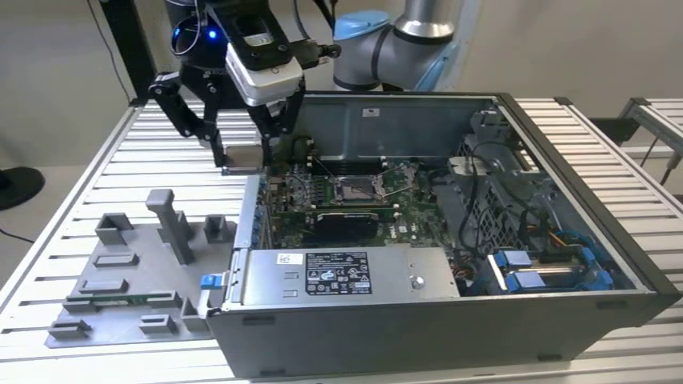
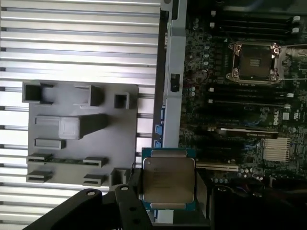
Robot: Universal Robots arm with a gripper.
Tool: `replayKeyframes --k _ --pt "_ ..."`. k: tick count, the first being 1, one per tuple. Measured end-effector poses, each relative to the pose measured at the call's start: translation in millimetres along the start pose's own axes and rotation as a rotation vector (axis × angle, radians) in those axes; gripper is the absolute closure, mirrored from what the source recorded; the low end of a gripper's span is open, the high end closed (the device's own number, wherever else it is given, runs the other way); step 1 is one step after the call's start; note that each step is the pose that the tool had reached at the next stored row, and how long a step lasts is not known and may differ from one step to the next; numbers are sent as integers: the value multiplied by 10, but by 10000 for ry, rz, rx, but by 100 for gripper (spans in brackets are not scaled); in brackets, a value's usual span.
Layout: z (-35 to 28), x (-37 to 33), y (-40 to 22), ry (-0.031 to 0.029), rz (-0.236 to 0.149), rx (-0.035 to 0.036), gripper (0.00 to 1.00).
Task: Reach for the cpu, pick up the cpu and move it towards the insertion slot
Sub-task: 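Pick up the cpu and move it towards the insertion slot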
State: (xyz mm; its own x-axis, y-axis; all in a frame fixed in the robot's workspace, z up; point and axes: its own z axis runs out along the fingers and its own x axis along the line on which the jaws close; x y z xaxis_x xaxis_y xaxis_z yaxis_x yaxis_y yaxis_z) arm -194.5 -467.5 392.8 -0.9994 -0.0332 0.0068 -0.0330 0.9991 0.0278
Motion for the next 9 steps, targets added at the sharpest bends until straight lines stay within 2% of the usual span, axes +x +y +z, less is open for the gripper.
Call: replayKeyframes --k 1,2,4,9 --pt "0 -29 -1 0 1 0 100" --pt "-1 -132 -4 0 5 -1 100" --pt "-1 -186 -6 0 7 0 100" --pt "-2 -267 -9 1 9 0 100"
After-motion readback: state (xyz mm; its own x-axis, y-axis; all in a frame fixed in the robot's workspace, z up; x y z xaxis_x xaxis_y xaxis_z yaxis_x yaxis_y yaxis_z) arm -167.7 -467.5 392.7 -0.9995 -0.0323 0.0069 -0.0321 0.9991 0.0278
